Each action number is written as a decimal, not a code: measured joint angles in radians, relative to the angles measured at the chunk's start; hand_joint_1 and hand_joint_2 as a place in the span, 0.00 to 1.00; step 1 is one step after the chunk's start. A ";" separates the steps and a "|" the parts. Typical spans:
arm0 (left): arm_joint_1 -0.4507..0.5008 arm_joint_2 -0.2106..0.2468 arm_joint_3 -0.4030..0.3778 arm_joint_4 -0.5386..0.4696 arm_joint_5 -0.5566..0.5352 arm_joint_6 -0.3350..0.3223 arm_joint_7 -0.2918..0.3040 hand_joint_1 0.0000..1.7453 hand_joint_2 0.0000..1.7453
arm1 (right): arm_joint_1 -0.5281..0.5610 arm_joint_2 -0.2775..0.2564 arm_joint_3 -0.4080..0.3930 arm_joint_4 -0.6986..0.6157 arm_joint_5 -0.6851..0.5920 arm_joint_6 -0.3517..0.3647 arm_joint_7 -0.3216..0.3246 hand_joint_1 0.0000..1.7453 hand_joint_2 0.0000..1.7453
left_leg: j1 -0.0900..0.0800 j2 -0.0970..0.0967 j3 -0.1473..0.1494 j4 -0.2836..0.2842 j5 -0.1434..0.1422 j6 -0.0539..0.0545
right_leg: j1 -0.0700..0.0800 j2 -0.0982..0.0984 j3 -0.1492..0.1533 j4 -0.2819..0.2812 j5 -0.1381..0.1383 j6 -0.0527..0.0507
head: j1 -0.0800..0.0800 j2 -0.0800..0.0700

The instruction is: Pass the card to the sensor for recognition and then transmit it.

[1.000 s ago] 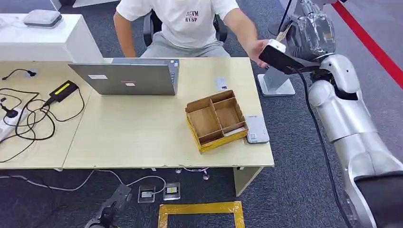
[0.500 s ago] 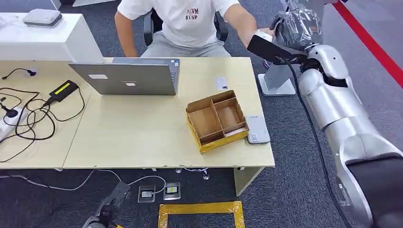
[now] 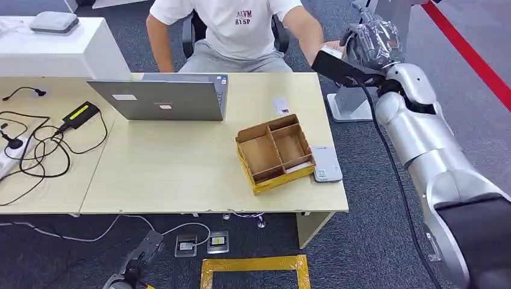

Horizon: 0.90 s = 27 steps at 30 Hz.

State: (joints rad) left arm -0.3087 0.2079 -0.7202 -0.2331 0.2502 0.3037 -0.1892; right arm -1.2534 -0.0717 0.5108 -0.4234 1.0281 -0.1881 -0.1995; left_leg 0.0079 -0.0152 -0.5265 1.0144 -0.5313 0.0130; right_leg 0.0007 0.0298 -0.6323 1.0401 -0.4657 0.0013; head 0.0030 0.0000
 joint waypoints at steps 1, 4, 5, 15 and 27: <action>0.000 0.000 0.000 0.000 0.000 0.000 0.000 0.00 0.00 | 0.000 0.000 0.000 0.003 0.000 0.000 0.000 1.00 1.00 | 0.000 0.000 0.000 0.000 0.000 0.000 | 0.000 0.000 0.000 0.000 0.000 0.000 | 0.000 0.000; 0.000 0.000 0.000 0.000 0.000 0.000 0.000 0.00 0.00 | 0.000 0.000 0.000 0.010 0.000 -0.001 0.000 0.56 1.00 | 0.000 0.000 0.000 0.000 0.000 0.000 | 0.000 0.000 0.000 0.000 0.000 0.000 | 0.000 0.000; 0.000 0.000 0.000 0.000 0.000 -0.001 0.000 0.00 0.00 | 0.000 0.000 0.001 0.012 0.000 -0.001 0.000 0.24 1.00 | 0.000 0.000 0.000 0.000 0.000 0.000 | 0.000 0.000 0.000 0.000 0.000 0.000 | 0.000 0.000; 0.000 0.002 0.000 0.000 -0.005 -0.005 0.011 0.00 0.00 | 0.000 0.007 0.012 0.042 0.009 -0.029 0.006 0.00 1.00 | 0.000 0.000 0.000 0.000 0.000 0.000 | 0.000 0.000 0.000 0.000 0.000 0.000 | 0.000 0.000; 0.002 0.002 0.000 0.000 -0.007 0.005 0.014 0.00 0.00 | -0.002 -0.006 0.013 0.044 -0.003 -0.152 -0.048 0.00 0.00 | 0.000 0.000 0.000 0.000 0.000 0.000 | 0.000 0.000 0.000 0.000 0.000 0.000 | 0.000 0.000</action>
State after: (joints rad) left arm -0.3069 0.2102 -0.7202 -0.2335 0.2430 0.3086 -0.1747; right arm -1.2556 -0.0778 0.5234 -0.3799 1.0246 -0.3403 -0.2476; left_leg 0.0078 -0.0149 -0.5260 1.0144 -0.5313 0.0130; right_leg 0.0008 0.0302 -0.6326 1.0401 -0.4656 0.0013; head 0.0031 0.0000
